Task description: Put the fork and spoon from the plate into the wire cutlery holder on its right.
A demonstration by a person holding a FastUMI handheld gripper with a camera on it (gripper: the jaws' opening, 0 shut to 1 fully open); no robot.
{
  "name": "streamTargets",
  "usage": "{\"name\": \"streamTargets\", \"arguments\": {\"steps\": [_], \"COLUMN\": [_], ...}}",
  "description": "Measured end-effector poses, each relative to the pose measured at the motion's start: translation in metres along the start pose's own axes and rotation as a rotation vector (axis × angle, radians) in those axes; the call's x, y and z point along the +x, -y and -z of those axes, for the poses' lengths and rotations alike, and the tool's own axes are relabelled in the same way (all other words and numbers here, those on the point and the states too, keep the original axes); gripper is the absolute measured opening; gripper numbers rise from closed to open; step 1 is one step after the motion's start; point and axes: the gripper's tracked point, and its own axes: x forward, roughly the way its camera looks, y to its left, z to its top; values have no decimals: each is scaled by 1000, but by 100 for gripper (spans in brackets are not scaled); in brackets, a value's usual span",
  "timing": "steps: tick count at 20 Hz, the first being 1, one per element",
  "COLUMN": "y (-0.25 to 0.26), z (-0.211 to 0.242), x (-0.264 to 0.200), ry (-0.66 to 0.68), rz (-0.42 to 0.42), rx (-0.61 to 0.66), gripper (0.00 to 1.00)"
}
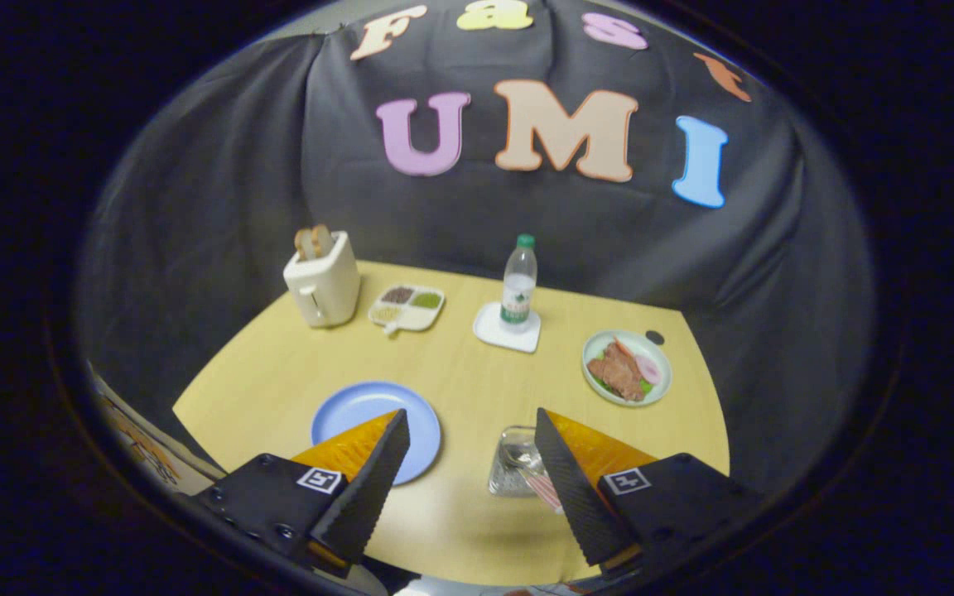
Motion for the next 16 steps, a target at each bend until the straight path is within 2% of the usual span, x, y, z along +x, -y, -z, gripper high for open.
{"name": "streamTargets", "arguments": {"steps": [5, 6, 8, 11, 16], "y": [-23, -23, -13, -11, -16], "z": [-43, -54, -62, -65, -70], "x": [-23, -31, -41, -51, -56], "ry": [338, 426, 516, 579, 609], "rz": [57, 78, 129, 191, 204], "rx": [111, 132, 148, 139, 123], "gripper": [98, 98, 98, 98, 98]}}
